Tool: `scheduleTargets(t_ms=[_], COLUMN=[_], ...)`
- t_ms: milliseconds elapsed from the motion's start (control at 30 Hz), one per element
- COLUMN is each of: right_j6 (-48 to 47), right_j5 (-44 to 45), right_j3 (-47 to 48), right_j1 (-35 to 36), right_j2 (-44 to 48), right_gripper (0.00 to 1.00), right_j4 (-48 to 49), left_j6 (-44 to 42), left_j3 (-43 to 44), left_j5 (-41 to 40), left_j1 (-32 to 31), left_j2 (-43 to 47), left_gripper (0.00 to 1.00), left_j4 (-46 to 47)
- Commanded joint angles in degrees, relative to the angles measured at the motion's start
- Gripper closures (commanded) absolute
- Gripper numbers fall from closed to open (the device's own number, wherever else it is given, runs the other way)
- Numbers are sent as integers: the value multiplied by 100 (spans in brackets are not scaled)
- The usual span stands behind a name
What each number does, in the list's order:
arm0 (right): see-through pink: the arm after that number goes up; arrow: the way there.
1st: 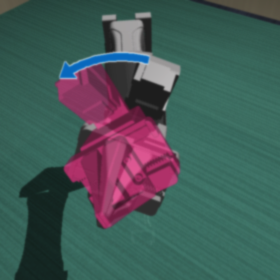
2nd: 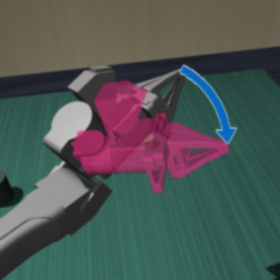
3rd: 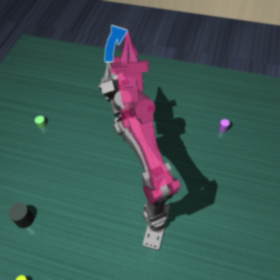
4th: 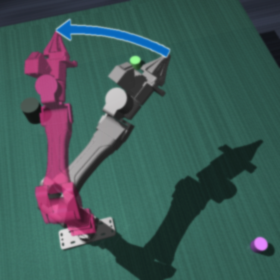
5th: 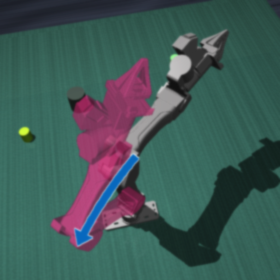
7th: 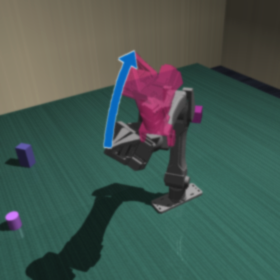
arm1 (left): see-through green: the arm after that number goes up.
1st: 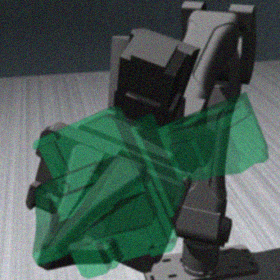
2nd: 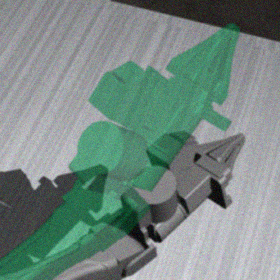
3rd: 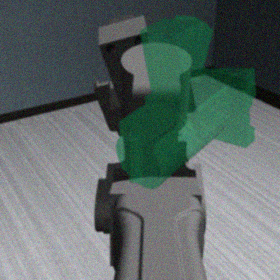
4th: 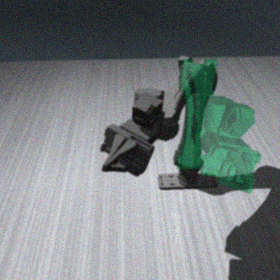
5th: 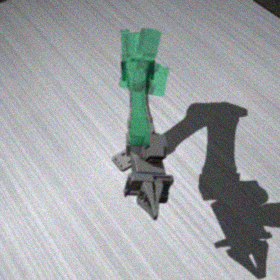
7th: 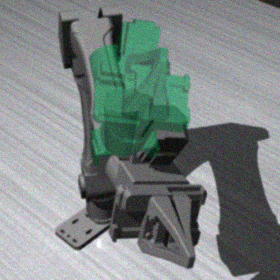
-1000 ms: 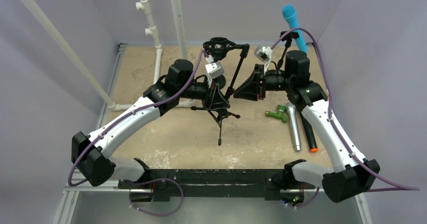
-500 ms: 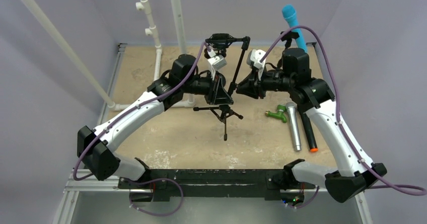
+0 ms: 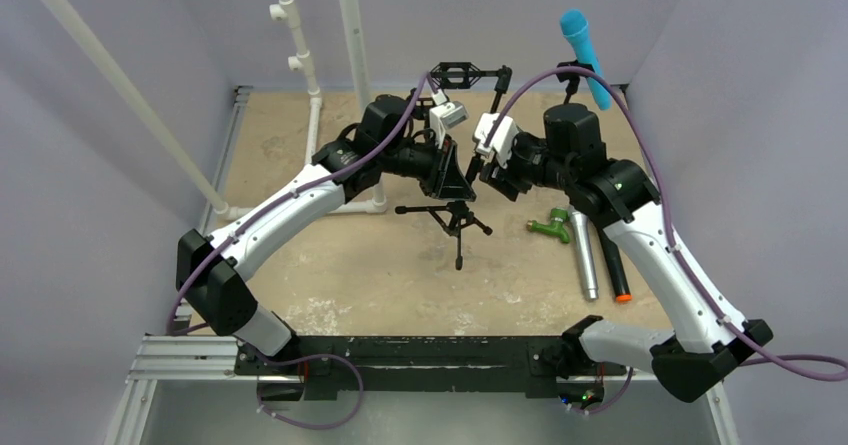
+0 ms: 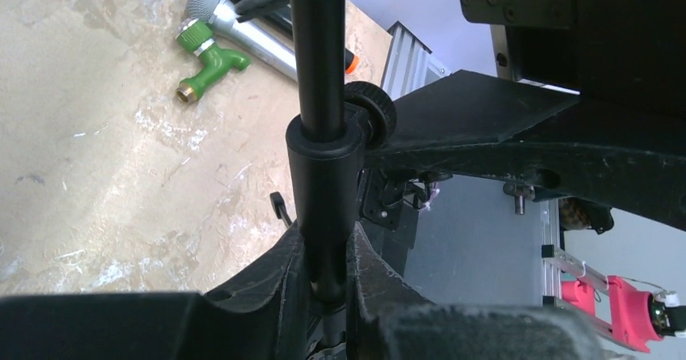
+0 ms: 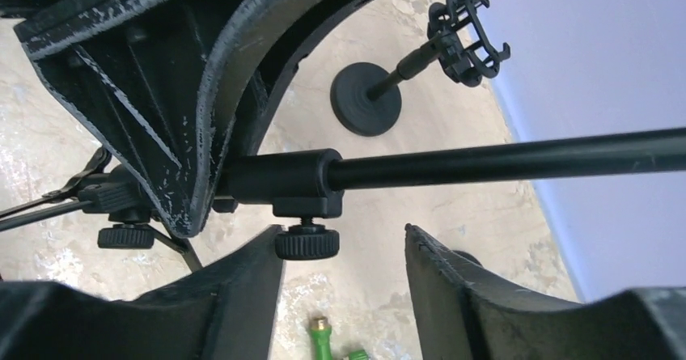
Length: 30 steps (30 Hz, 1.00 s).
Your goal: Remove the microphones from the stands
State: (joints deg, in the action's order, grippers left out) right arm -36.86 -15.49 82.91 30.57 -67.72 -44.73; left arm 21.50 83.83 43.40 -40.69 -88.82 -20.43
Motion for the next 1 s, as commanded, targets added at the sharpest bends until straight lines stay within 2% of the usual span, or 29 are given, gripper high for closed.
scheduleTargets(t_ms=[0, 267, 467, 633, 967], right_j6=[465, 1691, 2098, 2801, 3425], right_j5=[-206, -2043, -2681, -3293, -3731], right_j3=[35, 295, 188, 66, -99], right_j1=[-175, -906, -1110, -1267, -1343], right_j2=[340, 512, 430, 241, -199], right_gripper=[44, 42, 43, 46, 53], right_j4=[-52, -118, -83, 320, 785], left_j6=[-340, -865, -1014, -1140, -1176], left_j3=[291, 125, 54, -95, -284], left_j5=[197, -90, -175, -252, -303], left_j1=[-45, -45, -45, -57, -132], left_j2=[269, 468, 573, 666, 793], left_gripper=[100, 100, 100, 100, 100], left_j4=[257, 88, 54, 55, 108])
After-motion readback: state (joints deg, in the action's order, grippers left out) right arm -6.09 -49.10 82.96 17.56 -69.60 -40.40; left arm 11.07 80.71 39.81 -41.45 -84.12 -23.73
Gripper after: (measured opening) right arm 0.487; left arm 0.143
